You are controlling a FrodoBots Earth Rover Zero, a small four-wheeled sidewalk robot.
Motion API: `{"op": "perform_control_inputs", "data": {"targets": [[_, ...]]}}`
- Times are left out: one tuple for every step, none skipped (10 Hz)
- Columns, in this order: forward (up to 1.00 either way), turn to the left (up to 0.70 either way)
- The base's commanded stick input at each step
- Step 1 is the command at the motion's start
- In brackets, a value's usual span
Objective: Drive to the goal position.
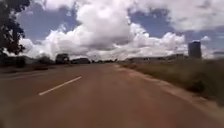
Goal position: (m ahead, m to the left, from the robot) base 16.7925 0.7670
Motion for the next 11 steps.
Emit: {"op": "perform_control_inputs", "data": {"targets": [[1.0,0.0],[1.0,0.0],[1.0,0.0],[1.0,0.0],[1.0,0.0],[1.0,0.0],[1.0,0.0],[1.0,0.0],[1.0,0.0],[1.0,0.0],[1.0,0.0]]}}
